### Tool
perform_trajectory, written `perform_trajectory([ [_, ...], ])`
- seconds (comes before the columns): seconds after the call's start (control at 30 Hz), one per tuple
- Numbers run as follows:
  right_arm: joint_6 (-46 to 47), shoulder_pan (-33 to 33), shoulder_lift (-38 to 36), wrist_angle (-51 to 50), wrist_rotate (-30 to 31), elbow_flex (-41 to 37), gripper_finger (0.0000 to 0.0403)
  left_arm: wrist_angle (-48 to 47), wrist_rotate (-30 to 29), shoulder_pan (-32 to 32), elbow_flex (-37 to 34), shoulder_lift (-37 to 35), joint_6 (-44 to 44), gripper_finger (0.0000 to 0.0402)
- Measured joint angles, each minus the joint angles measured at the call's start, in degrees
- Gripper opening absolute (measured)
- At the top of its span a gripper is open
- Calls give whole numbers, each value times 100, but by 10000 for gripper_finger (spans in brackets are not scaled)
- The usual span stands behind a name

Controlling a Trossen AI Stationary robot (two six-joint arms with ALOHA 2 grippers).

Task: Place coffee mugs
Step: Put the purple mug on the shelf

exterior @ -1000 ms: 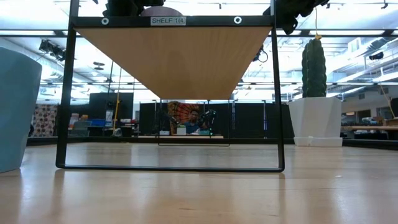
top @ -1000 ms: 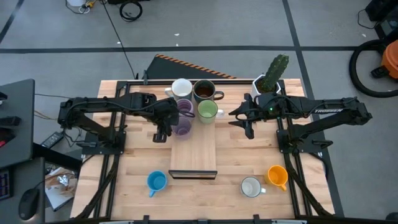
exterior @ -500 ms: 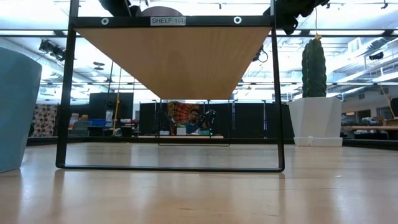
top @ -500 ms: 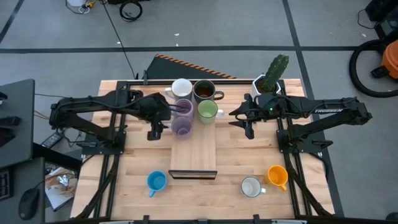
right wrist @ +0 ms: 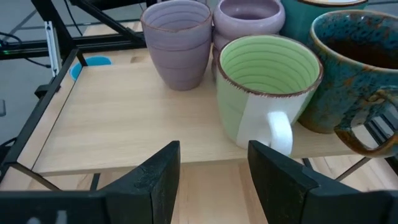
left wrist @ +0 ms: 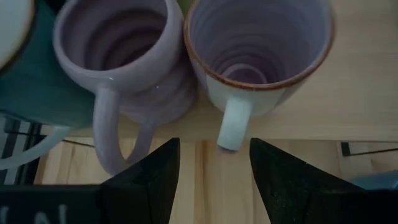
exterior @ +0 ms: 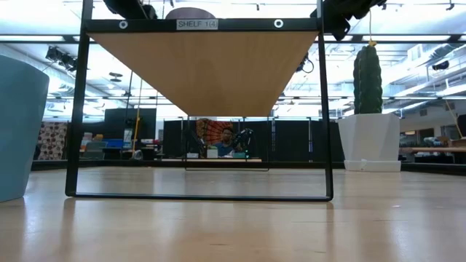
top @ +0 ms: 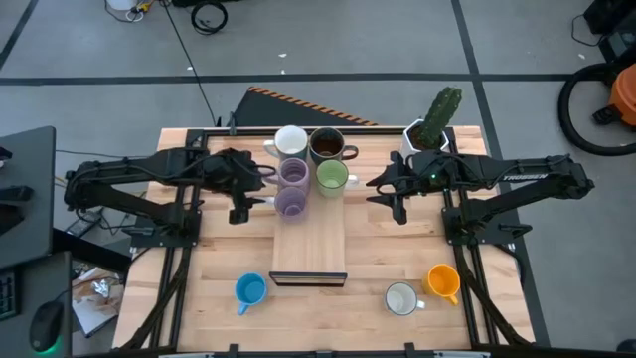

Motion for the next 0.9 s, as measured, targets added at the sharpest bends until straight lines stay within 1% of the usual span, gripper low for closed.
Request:
perform_trajectory([
  [0.13, 24, 0, 0, 5, 0, 0, 195, 320, 64, 0, -264, -466, -34, 202],
  [0.27, 63, 0, -1, -1, 28, 0, 195, 1009, 198, 0, -833, -1050, -138, 202],
  [0.37, 61, 0, -2, 1, 33, 0, 195, 1776, 437, 0, -1483, -1470, -214, 202],
  [0.5, 39, 0, 0, 15, 48, 0, 195, 3249, 778, -4, -2622, -1969, -342, 202],
  [0.63, 62, 0, 0, 47, 50, 0, 195, 4627, 864, 1, -3780, -2257, -492, 202],
  [0.73, 129, 2, 0, 47, 52, 0, 195, 5207, 862, 2, -4454, -2364, -619, 201],
  [0.8, 218, 43, 0, 52, 96, 0, 195, 5603, 865, 0, -4770, -2442, -634, 201],
  [0.9, 183, 220, 0, -152, 447, 86, 193, 6030, 859, 2, -5126, -2548, -617, 201],
])
